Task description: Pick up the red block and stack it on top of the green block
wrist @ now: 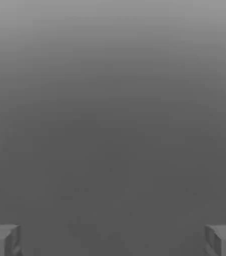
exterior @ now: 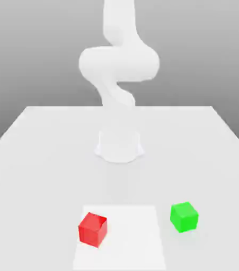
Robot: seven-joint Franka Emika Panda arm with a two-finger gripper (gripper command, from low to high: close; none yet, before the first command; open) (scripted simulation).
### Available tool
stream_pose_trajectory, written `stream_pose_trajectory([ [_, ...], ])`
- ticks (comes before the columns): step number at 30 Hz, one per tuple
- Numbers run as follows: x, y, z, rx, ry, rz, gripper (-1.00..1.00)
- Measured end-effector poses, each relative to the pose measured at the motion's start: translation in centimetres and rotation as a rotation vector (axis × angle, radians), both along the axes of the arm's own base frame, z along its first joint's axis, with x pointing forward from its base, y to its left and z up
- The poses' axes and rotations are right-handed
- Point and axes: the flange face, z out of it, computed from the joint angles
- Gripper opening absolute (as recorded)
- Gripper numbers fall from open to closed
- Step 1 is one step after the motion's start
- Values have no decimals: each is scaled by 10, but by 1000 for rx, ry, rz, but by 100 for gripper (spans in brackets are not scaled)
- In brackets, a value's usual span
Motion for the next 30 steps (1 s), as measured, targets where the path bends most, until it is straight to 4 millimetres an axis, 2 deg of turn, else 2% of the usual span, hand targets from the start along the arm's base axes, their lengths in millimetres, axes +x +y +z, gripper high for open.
stream_pose_trajectory([
  [2,25,-6,-43,12,70,-32,0],
  [5,53,-15,-106,30,170,-78,0],
  [8,70,-24,-172,48,268,-125,0],
  [11,78,-34,-237,67,365,-172,0],
  [15,72,-45,-324,95,495,-235,0],
  [20,43,-57,-424,134,656,-319,0],
  [22,34,-57,-455,142,694,-335,0],
  [26,32,-57,-502,144,706,-339,0],
  [27,31,-57,-512,144,706,-339,-100],
  [30,31,-57,-512,144,706,-339,-100],
])
